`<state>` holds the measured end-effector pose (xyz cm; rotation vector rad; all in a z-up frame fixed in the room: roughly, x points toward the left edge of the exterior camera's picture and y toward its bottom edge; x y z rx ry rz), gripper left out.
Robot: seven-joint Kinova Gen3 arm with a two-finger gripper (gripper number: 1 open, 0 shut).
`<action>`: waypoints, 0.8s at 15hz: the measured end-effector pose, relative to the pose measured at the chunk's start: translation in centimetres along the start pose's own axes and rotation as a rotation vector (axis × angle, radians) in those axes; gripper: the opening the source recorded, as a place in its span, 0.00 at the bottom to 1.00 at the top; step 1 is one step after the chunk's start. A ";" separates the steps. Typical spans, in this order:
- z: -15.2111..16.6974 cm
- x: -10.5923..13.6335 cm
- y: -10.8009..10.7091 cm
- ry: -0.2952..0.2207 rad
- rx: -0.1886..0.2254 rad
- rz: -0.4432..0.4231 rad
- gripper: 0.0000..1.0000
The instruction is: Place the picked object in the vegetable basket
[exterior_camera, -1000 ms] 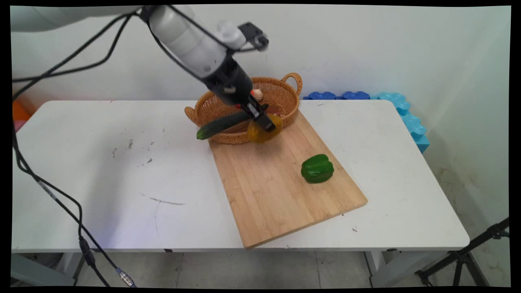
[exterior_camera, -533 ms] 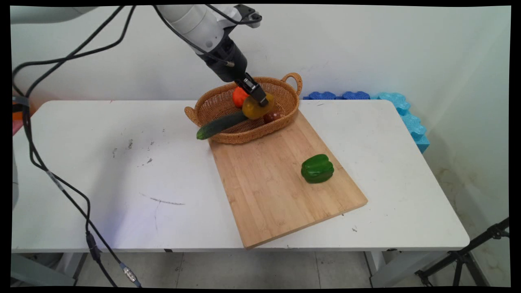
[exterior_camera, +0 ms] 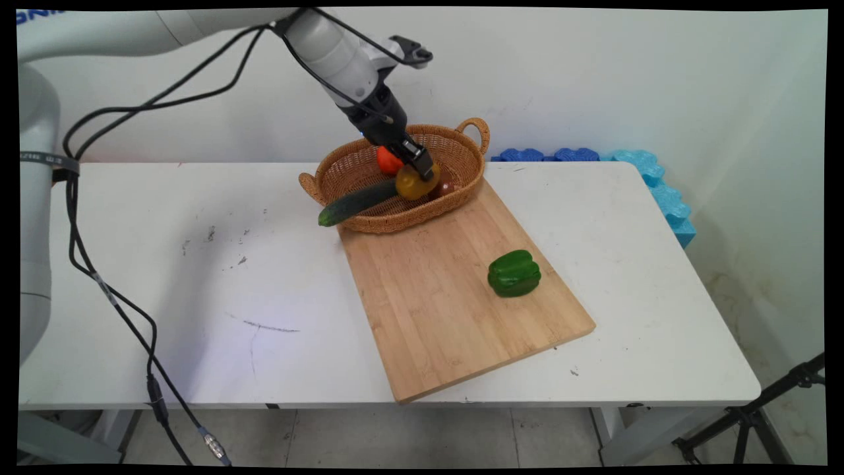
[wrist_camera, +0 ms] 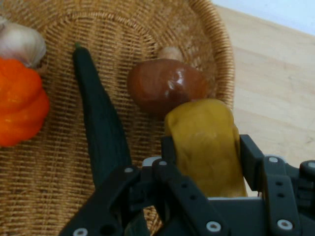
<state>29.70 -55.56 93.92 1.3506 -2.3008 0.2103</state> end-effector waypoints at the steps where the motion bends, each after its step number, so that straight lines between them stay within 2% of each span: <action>1: 0.6 0.0 -0.1 -0.004 0.002 -0.005 0.00; 6: 2.9 -0.1 -0.7 -0.012 0.016 -0.019 0.00; 7: 3.1 -0.1 -0.7 -0.012 0.018 -0.020 1.00; 12: 3.7 -0.2 -0.5 -0.006 0.017 -0.020 1.00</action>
